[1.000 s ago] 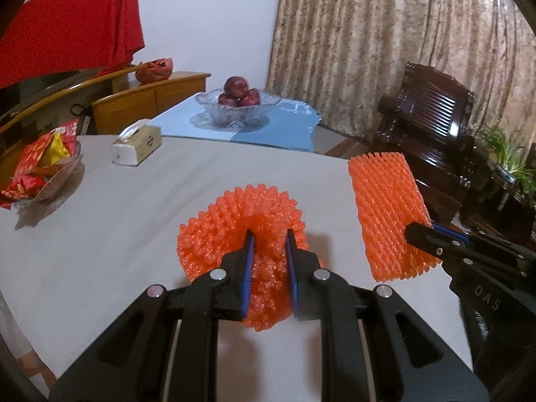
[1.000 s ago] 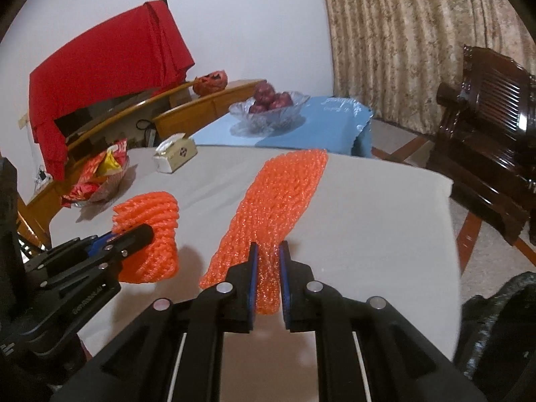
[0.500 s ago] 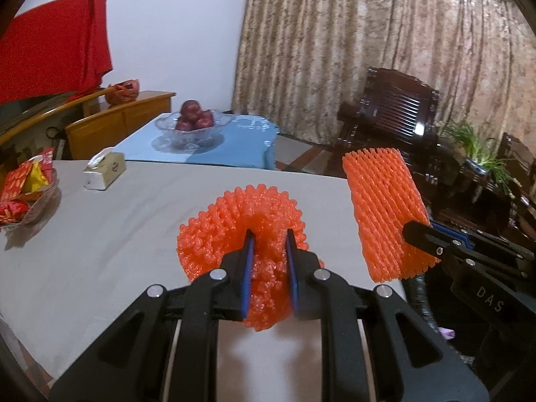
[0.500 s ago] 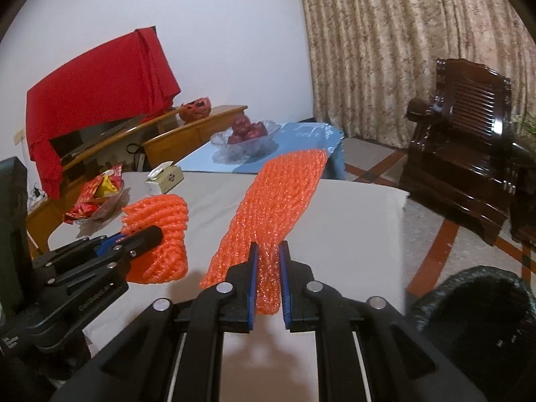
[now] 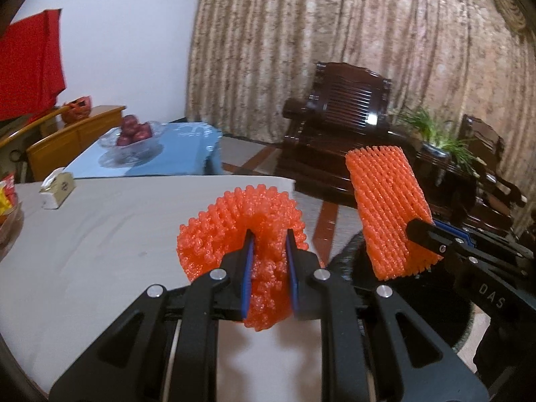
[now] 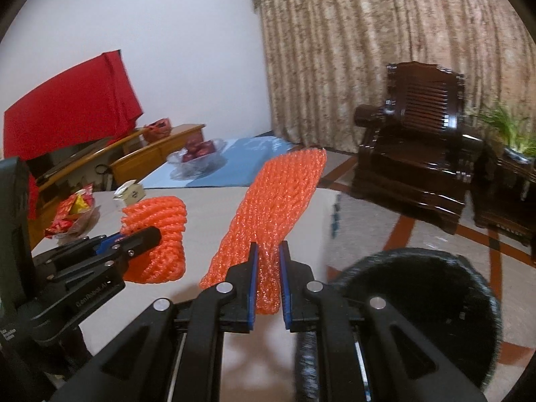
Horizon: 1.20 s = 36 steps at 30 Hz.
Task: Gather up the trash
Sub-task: 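Carry both orange foam nets over the bin and release them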
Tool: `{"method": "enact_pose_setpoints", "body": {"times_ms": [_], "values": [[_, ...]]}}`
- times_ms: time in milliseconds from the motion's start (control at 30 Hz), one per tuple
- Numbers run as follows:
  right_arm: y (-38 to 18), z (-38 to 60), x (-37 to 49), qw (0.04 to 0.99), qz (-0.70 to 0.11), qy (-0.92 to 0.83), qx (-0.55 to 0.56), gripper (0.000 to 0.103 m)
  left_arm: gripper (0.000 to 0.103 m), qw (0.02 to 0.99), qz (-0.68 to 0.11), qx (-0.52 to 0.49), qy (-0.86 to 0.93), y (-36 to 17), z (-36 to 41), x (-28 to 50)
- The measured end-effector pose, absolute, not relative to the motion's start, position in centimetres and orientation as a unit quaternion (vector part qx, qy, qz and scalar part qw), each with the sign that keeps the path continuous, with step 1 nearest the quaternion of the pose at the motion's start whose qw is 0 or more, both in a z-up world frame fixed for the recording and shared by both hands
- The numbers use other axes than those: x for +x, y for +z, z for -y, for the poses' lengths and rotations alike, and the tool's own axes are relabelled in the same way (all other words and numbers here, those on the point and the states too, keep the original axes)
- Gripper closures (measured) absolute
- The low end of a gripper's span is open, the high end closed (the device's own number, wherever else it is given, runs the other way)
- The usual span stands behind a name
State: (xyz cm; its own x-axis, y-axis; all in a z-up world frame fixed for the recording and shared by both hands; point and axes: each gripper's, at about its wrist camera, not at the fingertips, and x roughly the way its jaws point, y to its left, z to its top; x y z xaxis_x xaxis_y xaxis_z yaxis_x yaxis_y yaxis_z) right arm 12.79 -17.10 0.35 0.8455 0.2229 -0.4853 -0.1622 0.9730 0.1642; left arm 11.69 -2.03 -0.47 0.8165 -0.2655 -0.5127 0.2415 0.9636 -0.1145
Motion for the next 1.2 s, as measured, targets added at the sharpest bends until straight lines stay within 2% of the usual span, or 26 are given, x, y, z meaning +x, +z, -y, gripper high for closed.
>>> {"method": "enact_pose_setpoints", "body": {"times_ms": [567, 1200], "values": [[-0.8, 27.4, 8.4, 0.963, -0.258, 0.005, 0.080, 0.091, 0.087, 0.937, -0.270, 0.016, -0.222, -1.8, 13.3, 10.7], [-4.7, 34.3, 7.6, 0.950, -0.292, -0.057, 0.093, 0.091, 0.086, 0.917, -0.287, 0.044, -0.274, -6.1, 21.2, 11.8]]}}
